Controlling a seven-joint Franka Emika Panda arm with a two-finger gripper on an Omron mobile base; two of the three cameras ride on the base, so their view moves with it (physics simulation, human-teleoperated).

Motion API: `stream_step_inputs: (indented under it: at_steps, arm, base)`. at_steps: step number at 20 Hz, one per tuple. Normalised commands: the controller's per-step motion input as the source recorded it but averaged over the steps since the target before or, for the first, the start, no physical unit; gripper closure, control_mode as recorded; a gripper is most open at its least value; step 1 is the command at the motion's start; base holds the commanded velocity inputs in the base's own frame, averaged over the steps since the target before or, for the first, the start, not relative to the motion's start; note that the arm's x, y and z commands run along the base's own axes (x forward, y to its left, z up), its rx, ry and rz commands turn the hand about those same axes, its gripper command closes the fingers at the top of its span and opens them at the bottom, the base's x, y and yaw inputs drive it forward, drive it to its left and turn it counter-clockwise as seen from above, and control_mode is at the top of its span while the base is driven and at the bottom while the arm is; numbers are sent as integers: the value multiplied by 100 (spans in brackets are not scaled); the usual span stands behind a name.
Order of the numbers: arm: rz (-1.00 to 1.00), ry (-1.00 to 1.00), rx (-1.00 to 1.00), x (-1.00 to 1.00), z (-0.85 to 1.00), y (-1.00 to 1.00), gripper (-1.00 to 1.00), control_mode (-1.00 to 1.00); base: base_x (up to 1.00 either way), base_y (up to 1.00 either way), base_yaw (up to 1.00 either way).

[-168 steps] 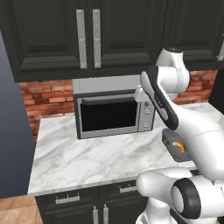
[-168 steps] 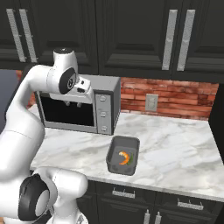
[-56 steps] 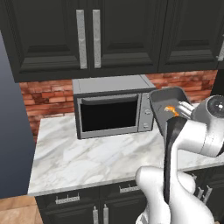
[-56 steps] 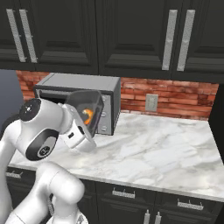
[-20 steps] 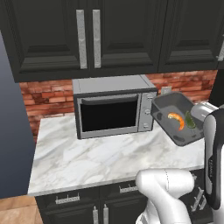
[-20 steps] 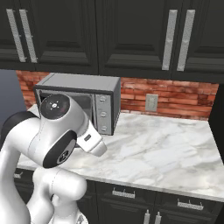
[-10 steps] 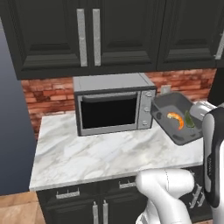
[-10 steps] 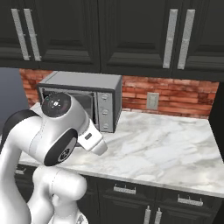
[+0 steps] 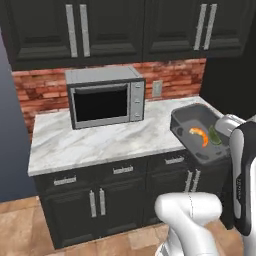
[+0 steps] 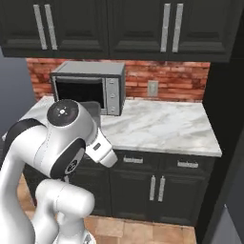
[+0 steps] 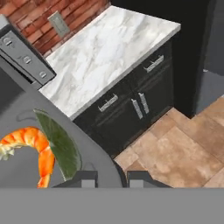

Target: Place the tupperware on the second highest shelf of the fridge. Make space for the tupperware among the existing items by rearranging them on the shelves if needed. Close the fridge door when finished.

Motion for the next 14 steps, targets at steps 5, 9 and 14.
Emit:
stream_step_inputs:
  at_steps: [5,9,14]
  arm:
    - [0,0,0,0,0,0,100,100]
    - [0,0,0,0,0,0,100,100]
    - [0,0,0,0,0,0,100,100]
  base:
    - [-25,3,-86]
    - [0,5,-95]
    - [0,-5,-82]
